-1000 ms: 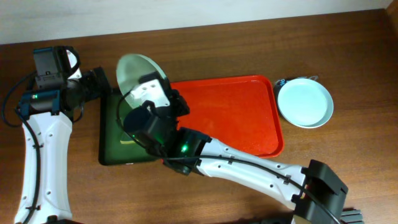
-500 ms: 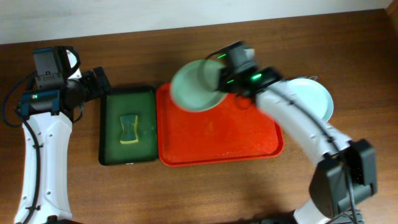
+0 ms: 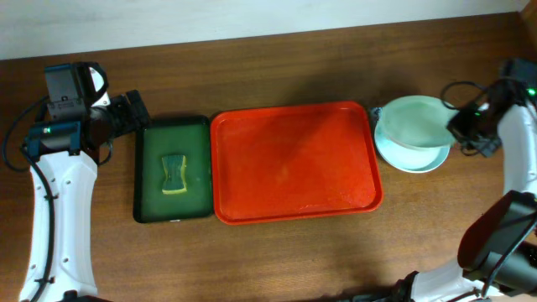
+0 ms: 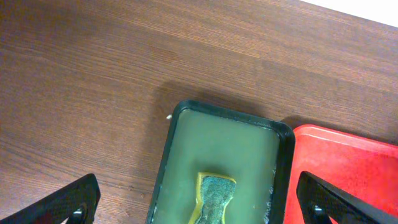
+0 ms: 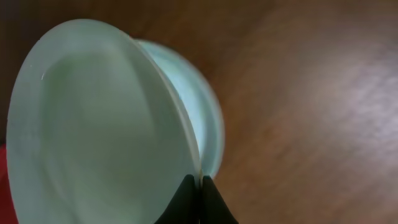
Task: Clean dirty plates on tray and stack at the side
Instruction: 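Carry the pale green plate right and lower it onto the plate stack, then release the pale green plate and adjust it on the stack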
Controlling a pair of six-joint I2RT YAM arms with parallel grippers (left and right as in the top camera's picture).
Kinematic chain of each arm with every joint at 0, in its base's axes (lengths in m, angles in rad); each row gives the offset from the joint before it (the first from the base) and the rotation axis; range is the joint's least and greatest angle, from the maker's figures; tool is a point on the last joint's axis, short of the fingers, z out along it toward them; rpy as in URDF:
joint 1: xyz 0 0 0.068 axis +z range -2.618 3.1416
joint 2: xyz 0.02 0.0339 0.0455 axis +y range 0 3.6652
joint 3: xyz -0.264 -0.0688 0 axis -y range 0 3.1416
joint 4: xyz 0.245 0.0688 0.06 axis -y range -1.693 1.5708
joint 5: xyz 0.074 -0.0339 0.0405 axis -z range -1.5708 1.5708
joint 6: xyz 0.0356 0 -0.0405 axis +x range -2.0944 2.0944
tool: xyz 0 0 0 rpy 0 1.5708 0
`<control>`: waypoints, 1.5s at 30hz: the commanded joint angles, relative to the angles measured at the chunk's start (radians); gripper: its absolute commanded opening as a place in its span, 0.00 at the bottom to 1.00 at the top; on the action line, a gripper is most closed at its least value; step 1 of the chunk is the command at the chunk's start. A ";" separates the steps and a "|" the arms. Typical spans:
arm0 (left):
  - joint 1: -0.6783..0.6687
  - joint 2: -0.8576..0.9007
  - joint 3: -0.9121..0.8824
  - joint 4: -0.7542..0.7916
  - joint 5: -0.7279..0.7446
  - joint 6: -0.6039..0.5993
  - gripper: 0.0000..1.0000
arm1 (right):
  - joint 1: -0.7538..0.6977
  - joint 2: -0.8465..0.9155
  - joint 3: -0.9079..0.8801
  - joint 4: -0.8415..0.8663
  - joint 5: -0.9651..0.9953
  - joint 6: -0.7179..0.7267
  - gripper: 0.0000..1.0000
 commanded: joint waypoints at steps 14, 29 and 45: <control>0.002 -0.016 0.015 0.000 -0.007 -0.013 0.99 | 0.032 -0.028 -0.114 0.073 -0.198 -0.311 0.68; 0.002 -0.016 0.015 -0.001 -0.007 -0.012 0.99 | -0.037 -0.028 -0.114 0.021 0.122 -0.100 0.04; 0.002 -0.016 0.015 -0.001 -0.007 -0.012 0.99 | -0.023 -0.021 -0.253 0.155 0.051 -0.062 0.04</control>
